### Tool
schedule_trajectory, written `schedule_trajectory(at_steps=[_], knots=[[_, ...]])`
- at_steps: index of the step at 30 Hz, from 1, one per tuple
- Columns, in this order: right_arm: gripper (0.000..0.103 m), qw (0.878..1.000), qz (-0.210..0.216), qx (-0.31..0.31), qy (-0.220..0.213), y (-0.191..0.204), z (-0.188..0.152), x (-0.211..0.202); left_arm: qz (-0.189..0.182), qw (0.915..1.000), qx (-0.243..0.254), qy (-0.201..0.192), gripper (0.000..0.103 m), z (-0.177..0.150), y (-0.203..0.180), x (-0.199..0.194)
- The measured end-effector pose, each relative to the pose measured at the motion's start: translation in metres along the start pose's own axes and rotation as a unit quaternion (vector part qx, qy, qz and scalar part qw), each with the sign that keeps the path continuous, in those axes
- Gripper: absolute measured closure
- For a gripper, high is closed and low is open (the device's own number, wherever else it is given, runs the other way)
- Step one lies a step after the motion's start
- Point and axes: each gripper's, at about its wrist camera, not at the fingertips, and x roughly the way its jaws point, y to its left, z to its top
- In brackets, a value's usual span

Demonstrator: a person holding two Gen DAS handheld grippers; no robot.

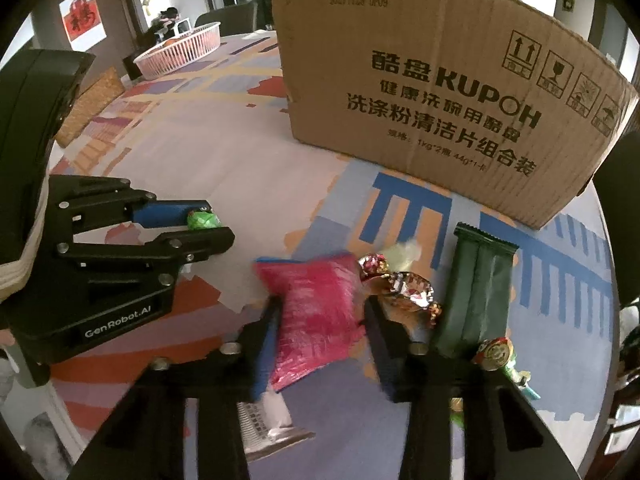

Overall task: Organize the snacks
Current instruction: 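Grasp the green lollipop with the left tool while the right tool grasps the pink packet, then carry the lollipop and pink packet into the cardboard box and open both tools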

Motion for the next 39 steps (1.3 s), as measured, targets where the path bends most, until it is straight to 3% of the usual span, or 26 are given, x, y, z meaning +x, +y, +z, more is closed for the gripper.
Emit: schedule_trajectory(at_steps=[19, 39], knots=[[0.068, 0.998, -0.011, 0.015, -0.065, -0.007, 0.005, -0.049, -0.006, 0.9984, -0.016, -0.054, 0.077, 0.006, -0.014, -0.059], [0.068, 0.985, -0.037, 0.033, -0.164, -0.03, 0.029, -0.136, -0.007, 0.9918, -0.005, -0.127, 0.077, 0.056, -0.039, -0.126]])
